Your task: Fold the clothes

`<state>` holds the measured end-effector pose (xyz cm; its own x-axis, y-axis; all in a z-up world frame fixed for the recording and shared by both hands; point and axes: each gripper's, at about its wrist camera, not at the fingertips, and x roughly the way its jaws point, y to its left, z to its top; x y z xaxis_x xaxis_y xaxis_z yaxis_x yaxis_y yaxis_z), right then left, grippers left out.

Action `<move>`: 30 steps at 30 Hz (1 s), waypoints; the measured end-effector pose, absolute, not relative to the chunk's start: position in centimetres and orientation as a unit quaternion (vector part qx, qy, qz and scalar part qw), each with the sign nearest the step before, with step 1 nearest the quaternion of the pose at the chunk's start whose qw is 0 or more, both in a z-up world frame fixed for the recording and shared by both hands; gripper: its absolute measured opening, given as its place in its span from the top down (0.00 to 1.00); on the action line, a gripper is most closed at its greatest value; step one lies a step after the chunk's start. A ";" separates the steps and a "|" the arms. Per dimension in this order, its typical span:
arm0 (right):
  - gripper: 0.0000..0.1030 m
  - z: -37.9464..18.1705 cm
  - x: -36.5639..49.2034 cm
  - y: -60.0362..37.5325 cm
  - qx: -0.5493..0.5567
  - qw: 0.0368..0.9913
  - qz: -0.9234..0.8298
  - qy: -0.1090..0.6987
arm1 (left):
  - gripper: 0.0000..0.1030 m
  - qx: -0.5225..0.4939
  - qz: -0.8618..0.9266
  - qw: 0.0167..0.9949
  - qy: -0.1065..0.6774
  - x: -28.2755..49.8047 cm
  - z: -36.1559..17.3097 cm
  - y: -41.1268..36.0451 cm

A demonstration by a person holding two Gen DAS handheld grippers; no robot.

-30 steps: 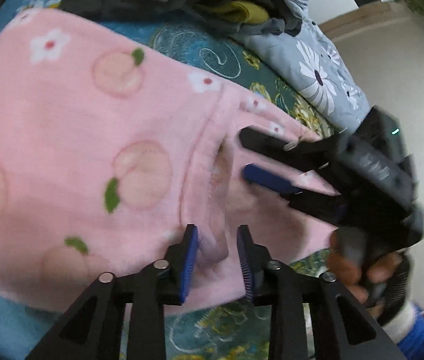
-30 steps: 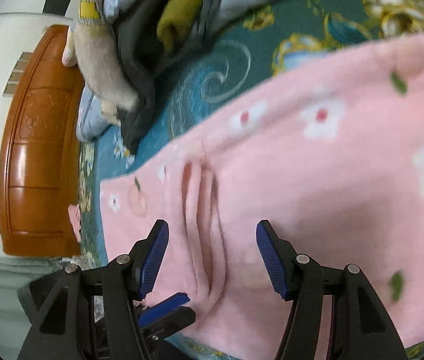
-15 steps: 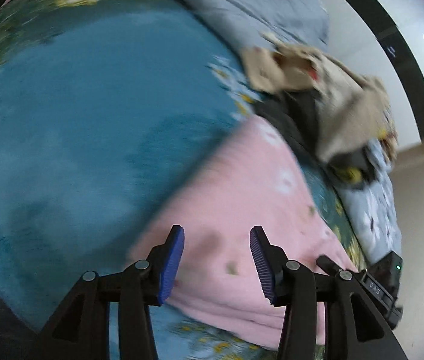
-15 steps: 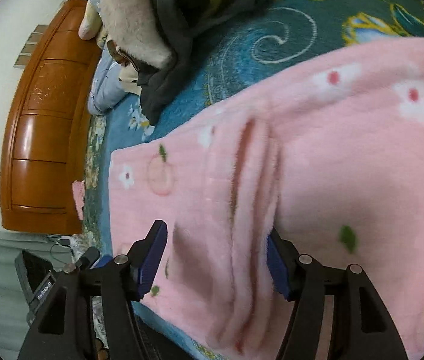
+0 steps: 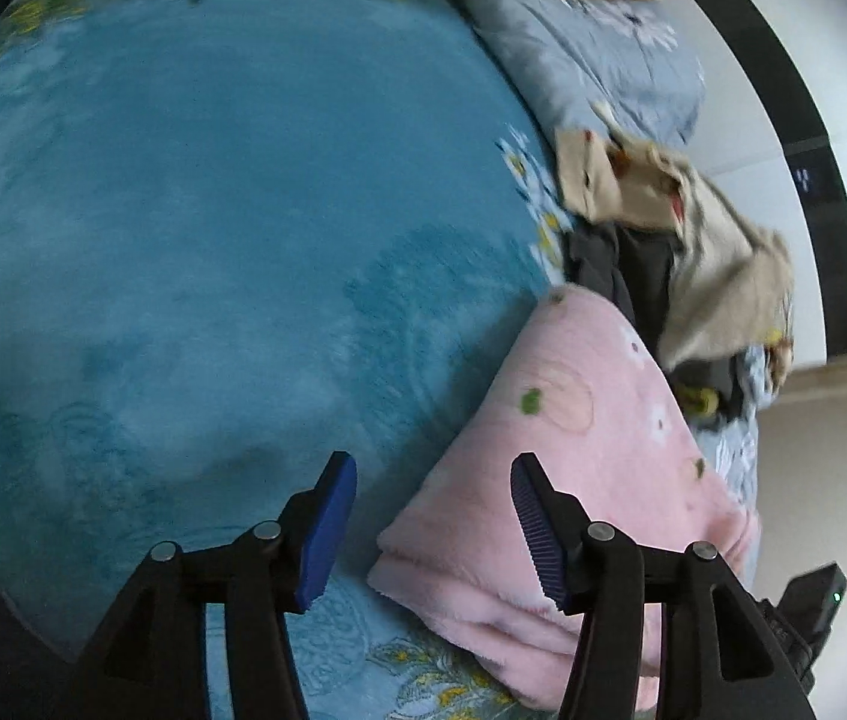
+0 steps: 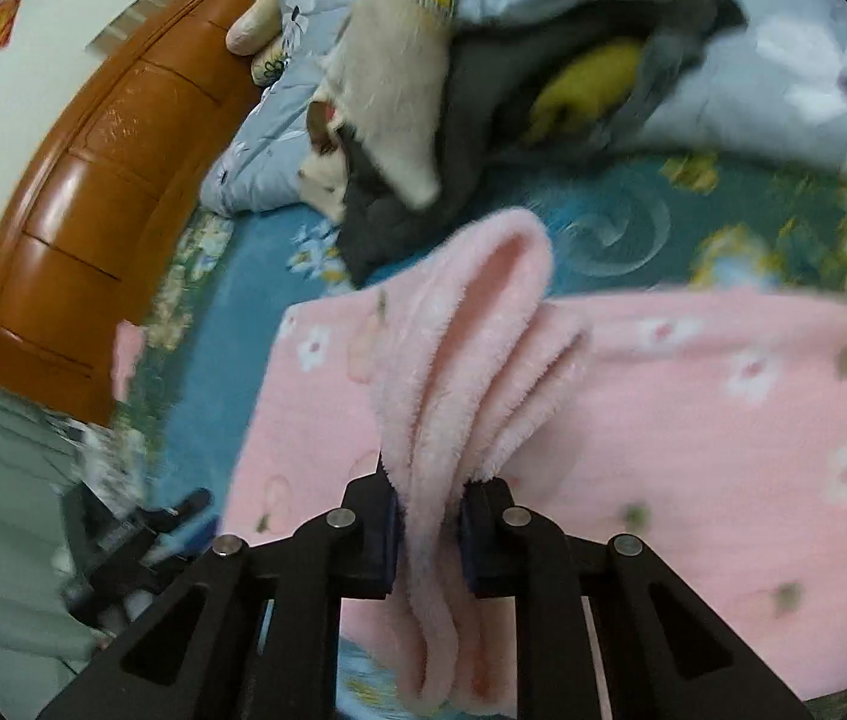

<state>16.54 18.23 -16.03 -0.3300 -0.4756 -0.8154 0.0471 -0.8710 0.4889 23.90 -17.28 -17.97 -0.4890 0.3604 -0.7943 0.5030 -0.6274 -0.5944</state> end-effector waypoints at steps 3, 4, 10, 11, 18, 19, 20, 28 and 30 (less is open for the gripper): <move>0.84 -20.1 17.3 20.0 0.606 0.133 -0.749 -0.232 | 0.43 0.516 -0.754 0.029 0.404 23.0 -17.6 -16.0; 0.84 -21.6 17.7 20.1 0.621 0.122 -0.736 -0.243 | 0.43 0.519 -0.757 0.024 0.396 22.8 -17.5 -15.7; 0.84 -22.9 17.5 19.9 0.631 0.110 -0.724 -0.254 | 0.37 0.544 -0.753 0.008 0.371 21.3 -18.4 -14.2; 0.84 -22.7 17.3 20.1 0.631 0.110 -0.726 -0.252 | 0.37 0.548 -0.751 0.005 0.367 21.0 -18.6 -14.0; 0.83 -23.3 17.5 20.2 0.638 0.107 -0.718 -0.255 | 0.34 0.582 -0.753 -0.026 0.305 18.1 -19.8 -11.7; 0.83 -23.3 17.6 20.2 0.639 0.106 -0.718 -0.256 | 0.34 0.584 -0.752 -0.028 0.304 17.9 -19.9 -11.6; 0.83 -23.3 17.7 20.2 0.639 0.106 -0.717 -0.256 | 0.36 0.584 -0.752 -0.030 0.303 17.7 -20.0 -11.5; 0.83 -23.1 17.5 19.9 0.645 0.104 -0.715 -0.249 | 0.73 0.547 -0.765 -0.018 0.340 18.3 -19.3 -12.0; 0.83 -23.0 17.6 19.7 0.645 0.106 -0.716 -0.246 | 0.77 0.533 -0.766 -0.015 0.360 18.5 -19.0 -12.7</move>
